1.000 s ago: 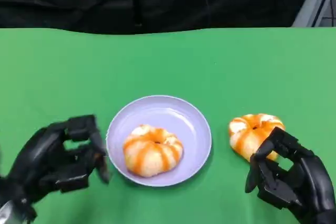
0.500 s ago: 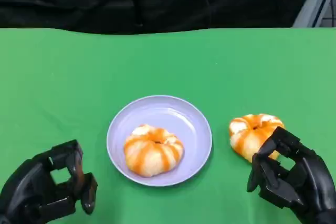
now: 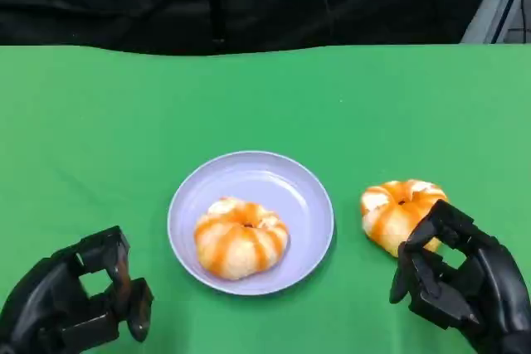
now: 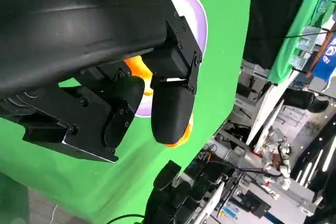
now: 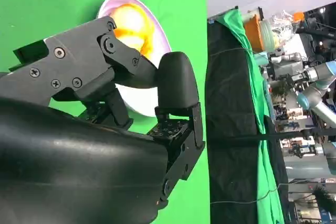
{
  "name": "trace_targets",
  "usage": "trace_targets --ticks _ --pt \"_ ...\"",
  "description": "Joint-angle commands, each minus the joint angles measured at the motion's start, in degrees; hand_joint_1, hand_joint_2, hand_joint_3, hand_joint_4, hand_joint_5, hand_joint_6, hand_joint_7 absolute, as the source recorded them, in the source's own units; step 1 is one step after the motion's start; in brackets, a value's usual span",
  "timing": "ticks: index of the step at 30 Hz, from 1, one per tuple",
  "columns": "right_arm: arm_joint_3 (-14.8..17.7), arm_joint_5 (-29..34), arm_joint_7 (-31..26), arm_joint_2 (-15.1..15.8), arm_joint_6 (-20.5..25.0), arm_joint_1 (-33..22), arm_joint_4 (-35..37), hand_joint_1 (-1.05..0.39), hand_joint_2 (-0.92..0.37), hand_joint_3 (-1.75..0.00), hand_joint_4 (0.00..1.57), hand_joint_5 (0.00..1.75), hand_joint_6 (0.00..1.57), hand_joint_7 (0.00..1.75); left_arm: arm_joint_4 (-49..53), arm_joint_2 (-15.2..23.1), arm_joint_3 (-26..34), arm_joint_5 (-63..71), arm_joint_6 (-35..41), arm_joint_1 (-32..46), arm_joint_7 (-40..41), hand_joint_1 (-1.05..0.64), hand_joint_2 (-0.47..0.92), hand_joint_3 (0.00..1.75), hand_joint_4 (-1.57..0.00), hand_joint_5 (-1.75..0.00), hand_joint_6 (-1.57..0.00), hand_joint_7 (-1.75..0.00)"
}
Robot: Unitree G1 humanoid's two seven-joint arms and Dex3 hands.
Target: Grasp the bread from the table and place it into the plate.
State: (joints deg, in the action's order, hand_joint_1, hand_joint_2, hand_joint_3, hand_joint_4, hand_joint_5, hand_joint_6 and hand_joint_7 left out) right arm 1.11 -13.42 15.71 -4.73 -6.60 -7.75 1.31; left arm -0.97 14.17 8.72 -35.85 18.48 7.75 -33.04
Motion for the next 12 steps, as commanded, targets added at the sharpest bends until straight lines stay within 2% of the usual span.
trace_targets --ticks 1,12 --pt "0.09 -0.53 -0.35 0.39 0.20 -0.07 -0.76 -0.13 -0.69 -0.97 0.82 1.75 0.62 1.67 0.77 0.10 0.86 0.52 -0.63 -0.62 -0.94 0.06 0.65 1.42 -0.94 -1.75 -0.79 -1.75" --pt "0.00 -0.83 -0.14 0.43 0.44 -0.65 -1.56 -0.14 -0.69 -0.97 0.82 1.75 0.62 1.67 -0.45 -0.22 1.04 0.56 -0.06 -0.01 -0.48 0.05 0.65 1.41 -0.93 -1.75 -0.78 -1.75"
